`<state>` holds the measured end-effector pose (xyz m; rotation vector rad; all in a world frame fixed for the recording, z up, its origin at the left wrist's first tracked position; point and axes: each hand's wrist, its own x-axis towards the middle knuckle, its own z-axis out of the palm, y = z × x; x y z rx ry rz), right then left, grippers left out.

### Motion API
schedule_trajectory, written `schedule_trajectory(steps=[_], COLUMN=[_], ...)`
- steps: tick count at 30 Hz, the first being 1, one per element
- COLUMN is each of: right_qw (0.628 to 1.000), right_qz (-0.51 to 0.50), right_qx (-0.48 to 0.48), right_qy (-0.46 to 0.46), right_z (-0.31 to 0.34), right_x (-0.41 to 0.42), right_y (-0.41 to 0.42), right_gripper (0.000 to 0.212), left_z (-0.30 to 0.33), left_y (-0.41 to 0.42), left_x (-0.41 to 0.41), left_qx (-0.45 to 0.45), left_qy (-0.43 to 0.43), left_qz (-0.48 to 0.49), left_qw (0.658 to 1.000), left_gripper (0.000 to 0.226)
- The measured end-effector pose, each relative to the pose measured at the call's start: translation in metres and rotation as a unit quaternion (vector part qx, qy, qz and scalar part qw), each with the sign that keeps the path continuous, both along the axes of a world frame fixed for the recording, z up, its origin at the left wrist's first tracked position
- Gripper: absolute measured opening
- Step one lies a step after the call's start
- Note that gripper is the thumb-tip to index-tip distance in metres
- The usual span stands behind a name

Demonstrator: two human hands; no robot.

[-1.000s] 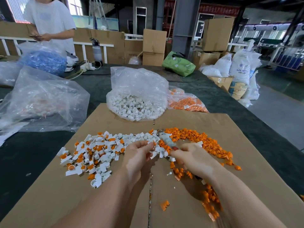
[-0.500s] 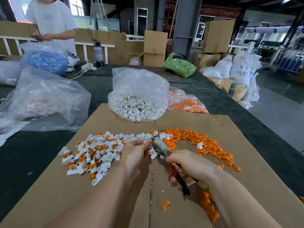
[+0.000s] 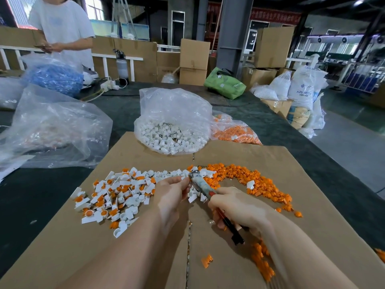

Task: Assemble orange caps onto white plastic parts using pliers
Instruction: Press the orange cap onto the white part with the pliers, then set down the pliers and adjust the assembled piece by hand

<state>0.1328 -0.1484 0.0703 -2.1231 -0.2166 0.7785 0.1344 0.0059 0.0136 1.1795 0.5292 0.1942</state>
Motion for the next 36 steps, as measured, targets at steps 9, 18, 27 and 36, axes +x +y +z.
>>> schedule_trajectory(steps=[9, 18, 27, 36], right_qw=[0.999, 0.998, 0.994, 0.979], right_qz=[-0.006, -0.002, 0.023, -0.096], right_qx=[0.013, 0.031, -0.037, -0.011], right_qy=[0.03, 0.051, -0.103, -0.177], right_z=[0.002, -0.001, -0.003, -0.034], right_x=[-0.002, -0.004, -0.011, -0.007], right_y=[-0.004, -0.008, -0.002, -0.006], right_gripper=[0.011, 0.02, 0.005, 0.023], left_z=[0.001, 0.0, -0.002, -0.012], left_y=[-0.002, -0.002, -0.006, -0.005], left_x=[-0.002, -0.002, -0.003, -0.006], left_qx=[-0.015, -0.023, -0.021, 0.009], left_qy=[-0.003, 0.004, 0.013, 0.017], left_qz=[0.001, -0.003, 0.014, 0.025], left_qw=[1.0, 1.0, 1.0, 1.0], left_gripper=[0.012, 0.01, 0.017, 0.008])
